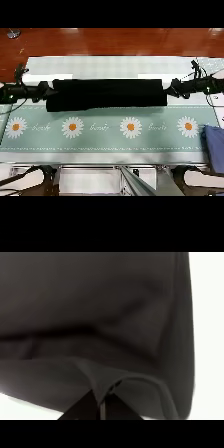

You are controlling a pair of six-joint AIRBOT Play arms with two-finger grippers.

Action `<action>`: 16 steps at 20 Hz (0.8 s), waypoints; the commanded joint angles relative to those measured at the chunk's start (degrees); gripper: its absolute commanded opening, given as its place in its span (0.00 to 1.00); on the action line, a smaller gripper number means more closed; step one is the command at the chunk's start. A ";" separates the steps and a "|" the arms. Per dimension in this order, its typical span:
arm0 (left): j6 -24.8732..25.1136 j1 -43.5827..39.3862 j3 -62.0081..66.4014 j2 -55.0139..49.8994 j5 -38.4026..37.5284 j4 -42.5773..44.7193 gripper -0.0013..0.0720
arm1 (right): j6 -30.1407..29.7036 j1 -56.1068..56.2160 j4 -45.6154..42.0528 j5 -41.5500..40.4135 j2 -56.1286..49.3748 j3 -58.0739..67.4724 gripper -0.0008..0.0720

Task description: Fold the shirts.

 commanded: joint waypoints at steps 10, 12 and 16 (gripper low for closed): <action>-4.11 -2.89 17.79 -20.94 1.18 -0.04 0.58 | 3.56 2.27 6.12 -4.98 -18.43 16.87 0.58; -4.15 -1.60 20.00 -20.90 -3.50 2.08 0.98 | 2.27 1.05 6.25 -2.47 -18.29 17.84 0.87; -12.15 5.77 26.84 -19.04 -16.98 17.59 0.98 | 0.85 -5.07 1.20 6.54 -17.22 19.76 0.87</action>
